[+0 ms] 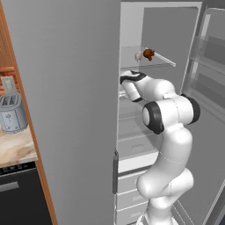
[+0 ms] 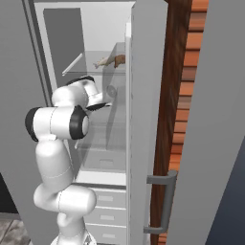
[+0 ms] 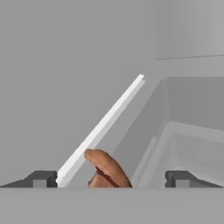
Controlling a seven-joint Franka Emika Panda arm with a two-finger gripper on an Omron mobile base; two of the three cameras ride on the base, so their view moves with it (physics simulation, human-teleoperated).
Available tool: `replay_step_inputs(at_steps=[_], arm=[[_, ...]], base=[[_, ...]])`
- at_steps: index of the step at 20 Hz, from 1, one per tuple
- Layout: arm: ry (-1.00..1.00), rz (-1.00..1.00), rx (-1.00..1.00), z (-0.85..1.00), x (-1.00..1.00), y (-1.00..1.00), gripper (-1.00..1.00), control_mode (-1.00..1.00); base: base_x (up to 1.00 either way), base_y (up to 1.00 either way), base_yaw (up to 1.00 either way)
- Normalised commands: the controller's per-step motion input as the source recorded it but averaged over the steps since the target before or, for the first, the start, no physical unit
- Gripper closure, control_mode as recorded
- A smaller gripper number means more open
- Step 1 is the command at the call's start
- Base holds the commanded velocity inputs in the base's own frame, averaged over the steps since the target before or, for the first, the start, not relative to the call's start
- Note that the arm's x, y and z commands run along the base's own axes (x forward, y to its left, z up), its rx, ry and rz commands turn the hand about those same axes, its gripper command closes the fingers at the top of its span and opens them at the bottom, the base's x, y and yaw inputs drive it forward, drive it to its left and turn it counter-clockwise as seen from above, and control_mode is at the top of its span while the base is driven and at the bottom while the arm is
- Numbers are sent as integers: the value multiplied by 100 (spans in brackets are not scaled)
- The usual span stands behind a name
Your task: Gather the mushroom and lime from the fridge and place them on a tray on the dining counter. Then gather the chicken drumstick and fish from the fridge and place them on the other tray.
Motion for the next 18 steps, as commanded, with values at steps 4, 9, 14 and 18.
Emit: replay_step_inputs(at_steps=[4, 9, 14, 18], arm=[[-2, 0, 0, -2, 2, 19, -100, -100], [-9, -1, -4, -6, 0, 22, -100, -100], [-12, -1, -7, -9, 0, 6, -100, -100], [-9, 0, -8, -12, 0, 0, -100, -100]], base=[[0, 0, 0], [0, 0, 0], [0, 0, 0], [0, 0, 0]])
